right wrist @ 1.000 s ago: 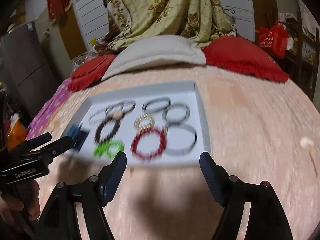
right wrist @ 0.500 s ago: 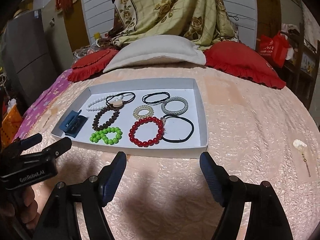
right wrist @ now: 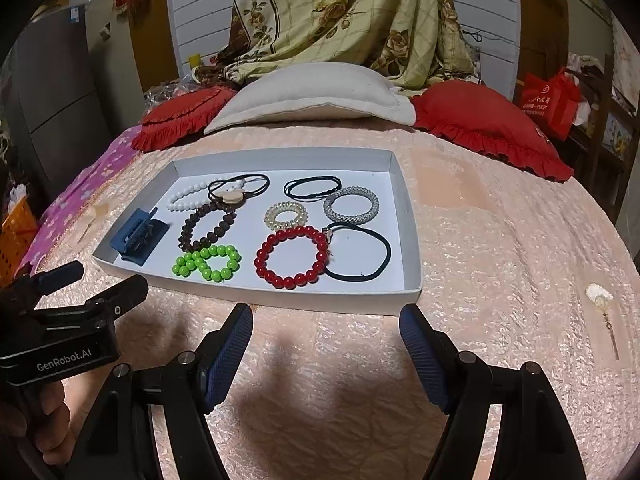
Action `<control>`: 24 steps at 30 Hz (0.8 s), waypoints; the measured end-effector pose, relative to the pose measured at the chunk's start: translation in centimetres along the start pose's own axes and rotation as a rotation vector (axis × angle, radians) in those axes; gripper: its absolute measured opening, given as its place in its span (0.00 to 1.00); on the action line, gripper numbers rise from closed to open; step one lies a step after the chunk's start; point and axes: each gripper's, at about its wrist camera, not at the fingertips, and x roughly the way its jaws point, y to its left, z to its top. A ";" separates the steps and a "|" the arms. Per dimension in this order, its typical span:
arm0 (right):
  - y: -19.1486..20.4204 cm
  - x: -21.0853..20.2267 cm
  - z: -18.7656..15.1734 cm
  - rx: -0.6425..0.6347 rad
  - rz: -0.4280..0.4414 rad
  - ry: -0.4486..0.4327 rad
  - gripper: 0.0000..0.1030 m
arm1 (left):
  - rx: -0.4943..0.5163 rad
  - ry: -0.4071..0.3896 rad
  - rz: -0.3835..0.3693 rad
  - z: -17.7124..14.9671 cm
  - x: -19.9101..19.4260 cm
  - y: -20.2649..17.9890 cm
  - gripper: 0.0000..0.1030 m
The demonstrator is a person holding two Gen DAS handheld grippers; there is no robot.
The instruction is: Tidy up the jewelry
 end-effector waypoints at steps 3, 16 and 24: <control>0.0 0.0 0.2 0.007 0.003 -0.002 0.71 | 0.005 0.003 -0.002 0.0 0.1 -0.1 1.00; 0.6 0.3 0.3 -0.006 0.006 0.000 0.71 | 0.019 -0.005 -0.002 0.0 0.0 -0.4 1.00; 0.6 0.3 0.3 -0.008 0.005 -0.002 0.71 | 0.021 -0.007 -0.002 -0.1 -0.1 -0.5 1.00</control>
